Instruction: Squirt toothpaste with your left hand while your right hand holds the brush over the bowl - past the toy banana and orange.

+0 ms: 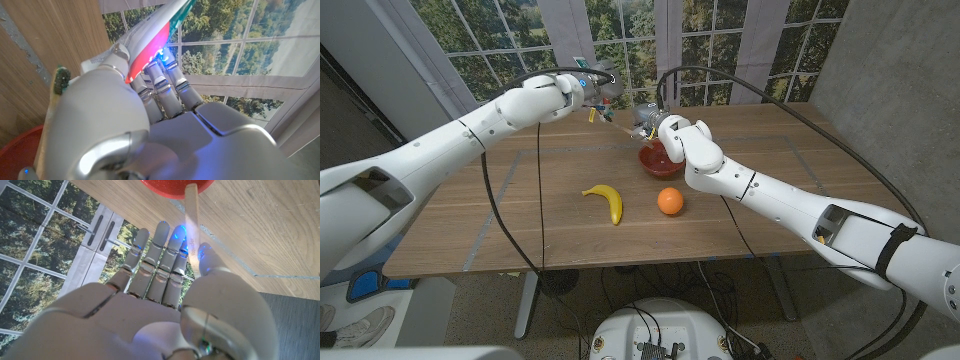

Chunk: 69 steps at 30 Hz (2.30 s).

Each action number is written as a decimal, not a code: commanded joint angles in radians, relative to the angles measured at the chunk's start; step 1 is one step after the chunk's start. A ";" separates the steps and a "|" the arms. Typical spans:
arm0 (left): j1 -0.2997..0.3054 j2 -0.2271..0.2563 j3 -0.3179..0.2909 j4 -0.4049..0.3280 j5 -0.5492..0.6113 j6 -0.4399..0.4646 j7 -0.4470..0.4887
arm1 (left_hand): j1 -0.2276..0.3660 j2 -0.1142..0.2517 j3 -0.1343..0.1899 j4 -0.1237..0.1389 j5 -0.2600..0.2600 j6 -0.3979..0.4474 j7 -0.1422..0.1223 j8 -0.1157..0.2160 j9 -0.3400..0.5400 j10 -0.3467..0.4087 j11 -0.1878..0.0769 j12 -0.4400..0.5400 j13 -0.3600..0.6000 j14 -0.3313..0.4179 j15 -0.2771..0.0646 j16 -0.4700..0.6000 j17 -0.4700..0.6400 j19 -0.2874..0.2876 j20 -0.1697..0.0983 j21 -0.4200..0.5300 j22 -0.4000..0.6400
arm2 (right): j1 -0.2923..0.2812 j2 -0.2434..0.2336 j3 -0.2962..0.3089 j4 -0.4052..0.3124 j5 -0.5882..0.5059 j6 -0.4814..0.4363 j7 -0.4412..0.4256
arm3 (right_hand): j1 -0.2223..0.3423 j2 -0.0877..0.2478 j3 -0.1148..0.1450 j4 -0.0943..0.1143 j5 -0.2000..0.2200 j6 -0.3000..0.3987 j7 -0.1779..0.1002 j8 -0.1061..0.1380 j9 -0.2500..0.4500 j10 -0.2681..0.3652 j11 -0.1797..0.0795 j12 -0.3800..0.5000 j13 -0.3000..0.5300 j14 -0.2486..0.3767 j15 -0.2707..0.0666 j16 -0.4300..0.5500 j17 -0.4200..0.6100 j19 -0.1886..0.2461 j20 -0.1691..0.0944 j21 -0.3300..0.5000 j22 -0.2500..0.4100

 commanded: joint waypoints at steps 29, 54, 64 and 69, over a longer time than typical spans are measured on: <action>-0.074 -0.051 0.078 0.126 0.004 0.006 0.089 | 0.087 0.066 -0.031 0.002 -0.006 -0.006 -0.010 0.019 -0.012 0.012 0.001 -0.051 0.072 0.011 -0.082 0.002 0.000 -0.078 -0.130 0.183 -0.029 | -0.044 -0.075 0.062 -0.097 0.064 0.140 -0.098 | 0.018 0.025 0.061 0.025 0.003 0.017 -0.014 0.001 0.006 0.038 -0.036 -0.004 0.004 0.011 -0.093 -0.003 0.001 -0.005 -0.084 0.012 -0.001; -0.071 -0.019 0.058 0.073 -0.001 0.035 0.104 | 0.081 0.063 -0.033 0.002 -0.006 -0.008 -0.014 0.025 -0.017 0.021 0.000 -0.064 0.081 0.017 -0.082 0.000 -0.001 -0.126 -0.126 0.288 -0.071 | 0.021 -0.004 0.036 0.080 0.097 0.120 -0.088 | 0.018 0.023 0.061 0.024 0.004 0.021 -0.013 -0.002 0.004 0.041 -0.035 -0.008 0.003 0.012 -0.091 -0.003 0.002 -0.006 -0.084 0.017 -0.001; -0.056 -0.021 0.051 0.073 0.004 0.034 0.086 | 0.078 0.060 -0.033 0.001 -0.007 -0.006 -0.013 0.029 -0.019 0.025 0.000 -0.067 0.085 0.020 -0.082 -0.002 -0.002 -0.151 -0.123 0.342 -0.086 | 0.014 -0.029 0.037 0.046 0.096 0.100 -0.115 | 0.019 0.024 0.063 0.024 0.004 0.020 -0.015 -0.004 0.005 0.039 -0.035 -0.011 0.005 0.011 -0.092 -0.005 0.001 -0.007 -0.085 0.019 -0.002; -0.058 -0.028 0.053 0.083 0.003 0.031 0.100 | 0.078 0.059 -0.033 0.000 -0.007 -0.006 -0.013 0.030 -0.019 0.026 0.000 -0.068 0.086 0.021 -0.082 -0.002 -0.002 -0.157 -0.123 0.354 -0.088 | 0.003 -0.046 0.047 0.010 0.098 0.101 -0.129 | 0.019 0.023 0.063 0.024 0.004 0.021 -0.014 -0.004 0.005 0.038 -0.034 -0.013 0.005 0.011 -0.092 -0.006 0.001 -0.007 -0.084 0.020 -0.002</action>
